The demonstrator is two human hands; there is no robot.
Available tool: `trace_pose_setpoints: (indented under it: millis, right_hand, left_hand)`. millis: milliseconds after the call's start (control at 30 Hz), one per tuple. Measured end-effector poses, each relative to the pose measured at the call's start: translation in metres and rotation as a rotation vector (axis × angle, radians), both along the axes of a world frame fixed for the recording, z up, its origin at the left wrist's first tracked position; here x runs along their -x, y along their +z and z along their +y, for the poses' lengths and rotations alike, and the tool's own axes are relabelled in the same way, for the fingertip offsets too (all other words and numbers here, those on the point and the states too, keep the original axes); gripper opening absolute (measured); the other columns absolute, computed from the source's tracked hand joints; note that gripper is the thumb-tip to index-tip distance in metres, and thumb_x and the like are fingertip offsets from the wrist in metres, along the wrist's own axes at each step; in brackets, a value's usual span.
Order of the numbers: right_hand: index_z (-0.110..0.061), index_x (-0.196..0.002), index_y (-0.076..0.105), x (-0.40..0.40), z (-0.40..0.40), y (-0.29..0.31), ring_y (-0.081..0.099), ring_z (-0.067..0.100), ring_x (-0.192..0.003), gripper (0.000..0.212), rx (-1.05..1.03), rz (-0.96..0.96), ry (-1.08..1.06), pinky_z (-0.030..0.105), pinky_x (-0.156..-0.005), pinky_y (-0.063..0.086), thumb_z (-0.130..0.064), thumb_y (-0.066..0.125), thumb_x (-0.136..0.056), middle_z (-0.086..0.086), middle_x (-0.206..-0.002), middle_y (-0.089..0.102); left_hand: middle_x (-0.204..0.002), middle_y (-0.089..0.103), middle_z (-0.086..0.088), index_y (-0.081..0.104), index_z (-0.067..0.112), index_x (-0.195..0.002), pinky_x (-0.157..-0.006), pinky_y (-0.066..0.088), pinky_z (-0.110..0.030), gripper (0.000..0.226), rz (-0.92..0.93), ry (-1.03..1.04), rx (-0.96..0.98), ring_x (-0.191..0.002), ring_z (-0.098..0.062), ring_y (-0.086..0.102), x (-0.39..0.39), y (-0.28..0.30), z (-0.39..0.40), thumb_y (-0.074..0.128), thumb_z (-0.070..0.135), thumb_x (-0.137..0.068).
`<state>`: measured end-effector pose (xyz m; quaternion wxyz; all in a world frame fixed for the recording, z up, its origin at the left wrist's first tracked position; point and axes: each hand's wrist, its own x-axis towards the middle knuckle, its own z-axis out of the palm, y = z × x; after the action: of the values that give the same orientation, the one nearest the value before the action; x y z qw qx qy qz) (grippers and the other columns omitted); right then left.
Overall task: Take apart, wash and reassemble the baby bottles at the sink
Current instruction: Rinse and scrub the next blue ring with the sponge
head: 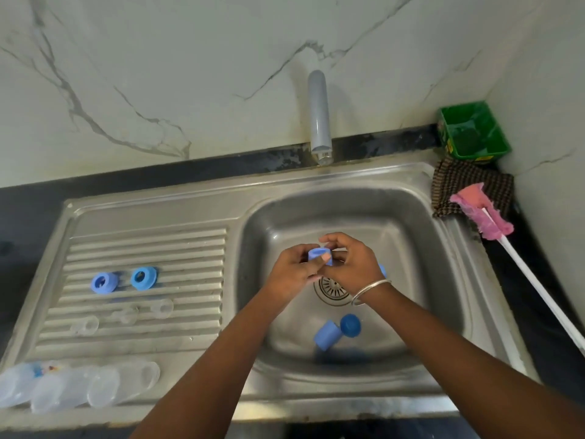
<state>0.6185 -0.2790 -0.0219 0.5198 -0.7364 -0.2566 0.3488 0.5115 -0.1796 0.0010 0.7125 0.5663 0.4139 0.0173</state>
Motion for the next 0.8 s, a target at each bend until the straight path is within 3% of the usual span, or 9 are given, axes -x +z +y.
trace_pose_setpoints:
  millis: [100,200,300,400,467,567,633,700,800]
  right_hand:
    - [-0.024,-0.111,0.068,-0.020,0.009,0.006,0.070,0.012,-0.096,0.043,-0.071,0.020,0.108,0.034,-0.088,0.057,-0.011,0.079,-0.072,-0.003,-0.107,0.071]
    - [-0.027,-0.102,0.070,-0.046,0.029,0.015,0.069,0.018,-0.098,0.031,-0.088,-0.135,-0.108,0.037,-0.091,0.054,-0.011,0.068,-0.076,0.002,-0.105,0.072]
    - [-0.018,-0.107,0.071,-0.080,0.061,0.037,0.067,0.017,-0.095,0.021,-0.036,-0.388,-0.330,0.033,-0.091,0.053,-0.015,0.066,-0.087,0.002,-0.107,0.071]
    - [-0.014,-0.120,0.067,-0.104,0.091,0.066,0.065,0.011,-0.096,0.029,-0.076,-0.403,-0.212,0.017,-0.087,0.048,-0.023,0.061,-0.093,0.000,-0.113,0.070]
    - [-0.014,-0.122,0.066,-0.115,0.104,0.078,0.064,0.011,-0.098,0.030,-0.048,-0.406,-0.101,0.020,-0.090,0.049,-0.023,0.059,-0.094,0.001,-0.111,0.070]
    - [-0.017,-0.085,0.068,-0.120,0.113,0.089,0.060,0.016,-0.076,0.017,0.077,-0.489,0.044,0.026,-0.073,0.046,-0.018,0.055,-0.095,0.004,-0.080,0.069]
    - [-0.023,-0.059,0.048,-0.120,0.116,0.093,0.050,0.021,-0.065,0.038,0.138,-0.541,0.076,0.025,-0.064,0.035,-0.013,0.054,-0.095,0.001,-0.060,0.055]
    - [-0.023,-0.056,0.041,-0.119,0.117,0.094,0.049,0.024,-0.064,0.041,0.163,-0.589,0.082,0.026,-0.063,0.033,-0.012,0.055,-0.093,0.007,-0.062,0.057]
    - [-0.015,-0.073,0.058,-0.121,0.114,0.092,0.058,0.031,-0.071,0.024,0.198,-0.614,0.129,0.030,-0.065,0.039,-0.018,0.051,-0.096,0.016,-0.078,0.068]
  left_hand:
    - [-0.097,0.070,-0.009,0.069,0.011,-0.108,-0.072,0.055,-0.023,0.018,-0.062,0.021,-0.053,-0.087,-0.015,0.066,-0.013,-0.004,0.015,0.071,0.019,-0.091]
    - [-0.098,0.073,0.001,0.070,0.016,-0.108,-0.076,0.054,-0.026,0.044,-0.075,0.084,-0.263,-0.088,-0.010,0.066,-0.030,-0.002,0.031,0.080,0.040,-0.073]
    - [-0.096,0.071,0.006,0.066,0.012,-0.109,-0.077,0.053,-0.019,0.036,-0.150,0.103,-0.355,-0.084,-0.002,0.066,-0.050,0.004,0.043,0.083,0.012,-0.077]
    - [-0.099,0.072,0.006,0.067,0.011,-0.113,-0.077,0.055,-0.021,0.043,-0.214,0.126,-0.393,-0.087,-0.005,0.068,-0.066,0.011,0.050,0.083,0.012,-0.073]
    - [-0.100,0.073,0.007,0.068,0.011,-0.116,-0.074,0.056,-0.024,0.047,-0.228,0.140,-0.386,-0.085,-0.007,0.069,-0.074,0.013,0.053,0.082,0.017,-0.072]
    - [-0.092,0.072,0.013,0.067,0.012,-0.114,-0.062,0.050,-0.017,0.038,-0.228,0.123,-0.373,-0.075,-0.001,0.068,-0.081,0.012,0.055,0.080,0.004,-0.080]
    - [-0.084,0.072,0.021,0.065,0.014,-0.114,-0.055,0.047,-0.016,0.036,-0.238,0.113,-0.354,-0.070,0.003,0.066,-0.082,0.012,0.054,0.076,0.001,-0.083]
    - [-0.083,0.071,0.026,0.064,0.015,-0.117,-0.053,0.047,-0.022,0.037,-0.231,0.124,-0.330,-0.071,0.004,0.066,-0.082,0.012,0.053,0.075,0.003,-0.084]
    - [-0.086,0.070,0.028,0.064,0.019,-0.118,-0.058,0.048,-0.030,0.037,-0.204,0.139,-0.310,-0.073,0.005,0.067,-0.083,0.014,0.051,0.075,0.006,-0.085]
